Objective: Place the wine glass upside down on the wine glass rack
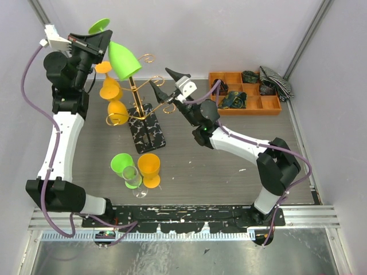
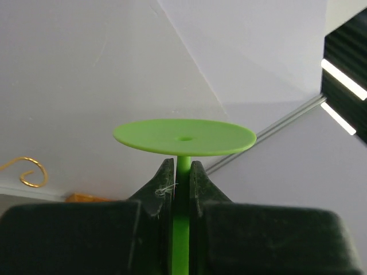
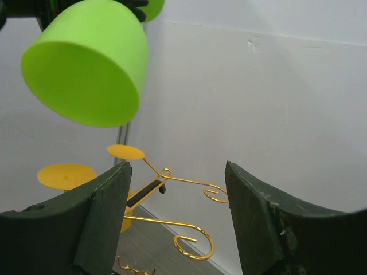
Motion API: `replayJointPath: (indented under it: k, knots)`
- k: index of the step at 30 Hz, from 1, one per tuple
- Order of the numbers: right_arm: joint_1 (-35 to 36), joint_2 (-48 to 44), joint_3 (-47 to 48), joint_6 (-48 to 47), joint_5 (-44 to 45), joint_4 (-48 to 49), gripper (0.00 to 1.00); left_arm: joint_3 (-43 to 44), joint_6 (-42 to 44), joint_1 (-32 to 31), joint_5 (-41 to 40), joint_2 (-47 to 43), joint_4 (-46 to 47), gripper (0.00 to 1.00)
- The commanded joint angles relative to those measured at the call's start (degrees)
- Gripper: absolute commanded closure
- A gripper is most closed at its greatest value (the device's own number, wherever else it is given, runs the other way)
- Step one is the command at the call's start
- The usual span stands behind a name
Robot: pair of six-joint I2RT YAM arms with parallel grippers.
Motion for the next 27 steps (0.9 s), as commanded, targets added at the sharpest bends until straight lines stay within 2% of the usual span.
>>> replayJointPath:
  k: [1,6,12,21,27]
  knots:
    - [0.03,-4.64,-0.31,-3.12,4.82,-0.57,0.27,0.36,22.65,0.30,4.63,-4.69,-1.36,1.00]
    - [-0.47,-5.01,0.00,-3.32,7.09,-3.39,0.26,-4.32,39.37,0.62,0.83,-12.79,-7.09,1.00]
    - [-1.44,-4.82,1.32,-3.20,10.40,-7.08,0.25,-8.90,52.37,0.96,-2.75,-19.79,-13.52,1.00]
    - [-4.56,-6.03,0.77,-1.18,11.41,-11.94,0.24,-18.04,62.19,1.45,-8.05,-29.11,-20.87,1.00]
    - [-7.05,-7.14,0.29,1.98,10.63,-14.92,0.24,-28.60,62.48,1.98,-10.85,-35.94,-17.99,1.00]
